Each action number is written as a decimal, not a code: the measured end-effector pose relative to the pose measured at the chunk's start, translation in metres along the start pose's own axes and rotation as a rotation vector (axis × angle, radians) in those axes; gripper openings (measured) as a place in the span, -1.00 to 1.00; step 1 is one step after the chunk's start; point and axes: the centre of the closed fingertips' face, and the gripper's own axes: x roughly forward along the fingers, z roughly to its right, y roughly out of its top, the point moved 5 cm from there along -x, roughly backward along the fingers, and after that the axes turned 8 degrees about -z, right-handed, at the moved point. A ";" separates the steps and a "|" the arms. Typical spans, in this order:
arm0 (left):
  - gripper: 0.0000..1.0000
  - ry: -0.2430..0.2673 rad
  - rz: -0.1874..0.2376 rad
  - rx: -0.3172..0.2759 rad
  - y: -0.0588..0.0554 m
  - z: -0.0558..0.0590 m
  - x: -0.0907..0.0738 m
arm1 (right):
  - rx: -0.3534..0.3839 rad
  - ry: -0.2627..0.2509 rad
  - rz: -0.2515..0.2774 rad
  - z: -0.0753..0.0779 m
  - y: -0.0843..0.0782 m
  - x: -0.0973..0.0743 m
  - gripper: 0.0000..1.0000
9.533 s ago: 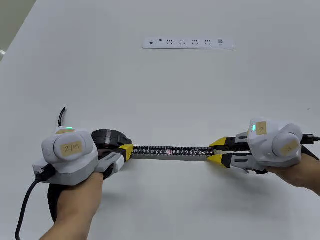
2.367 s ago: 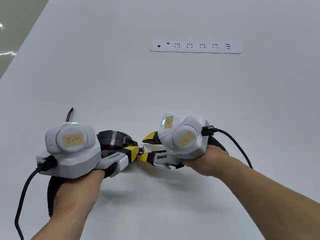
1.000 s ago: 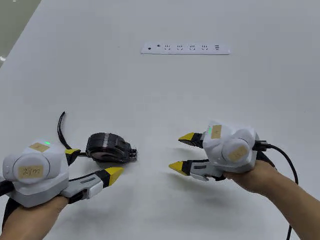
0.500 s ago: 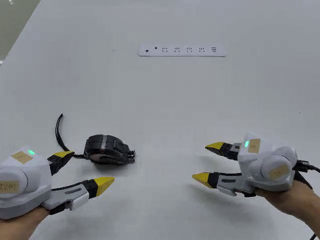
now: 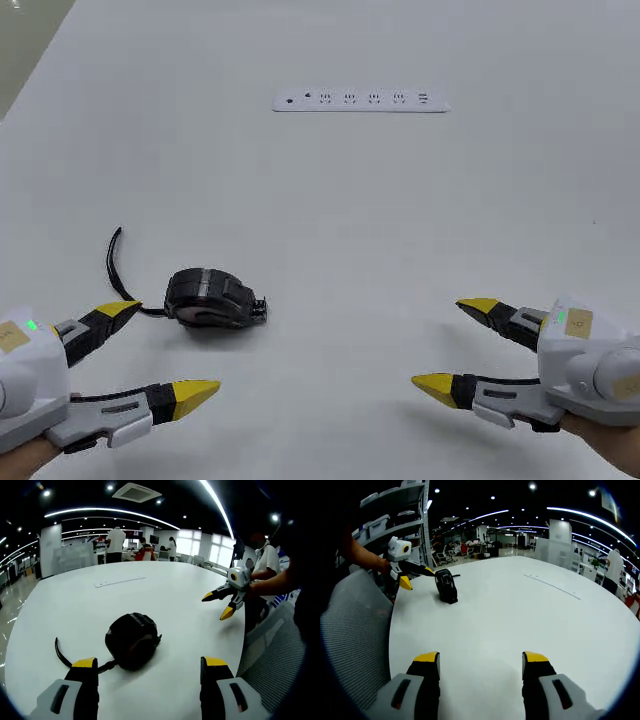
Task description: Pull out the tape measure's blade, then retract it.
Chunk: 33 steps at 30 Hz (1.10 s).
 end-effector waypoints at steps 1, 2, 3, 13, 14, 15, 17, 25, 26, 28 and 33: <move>0.63 -0.004 0.004 0.003 -0.001 0.000 -0.002 | -0.003 0.005 0.001 -0.002 -0.001 0.000 0.41; 0.65 -0.005 0.005 0.009 -0.001 0.001 -0.002 | -0.005 0.009 0.001 -0.003 -0.001 0.000 0.44; 0.67 -0.003 0.006 0.020 -0.002 0.001 -0.003 | -0.006 0.011 0.003 -0.003 0.000 0.000 0.46; 0.92 -0.010 0.019 0.045 -0.004 0.004 -0.008 | -0.028 0.052 0.043 -0.011 0.006 0.000 0.80; 0.94 -0.009 0.019 0.051 -0.004 0.004 -0.008 | -0.032 0.055 0.046 -0.012 0.007 -0.001 0.82; 0.96 -0.008 0.019 0.056 -0.004 0.004 -0.009 | -0.032 0.056 0.048 -0.012 0.007 -0.001 0.84; 0.99 -0.013 0.020 0.063 -0.004 0.006 -0.010 | -0.038 0.057 0.050 -0.013 0.007 -0.003 0.89; 1.00 -0.021 0.016 0.088 -0.007 0.008 -0.011 | -0.025 0.074 0.061 -0.016 0.005 -0.009 1.00; 1.00 -0.023 0.015 0.086 -0.008 0.008 -0.011 | -0.025 0.074 0.064 -0.017 0.006 -0.010 1.00; 1.00 -0.019 0.017 0.084 -0.008 0.008 -0.011 | -0.022 0.072 0.070 -0.017 0.006 -0.011 1.00; 1.00 -0.015 0.020 0.080 -0.008 0.007 -0.013 | -0.021 0.073 0.064 -0.017 0.005 -0.010 1.00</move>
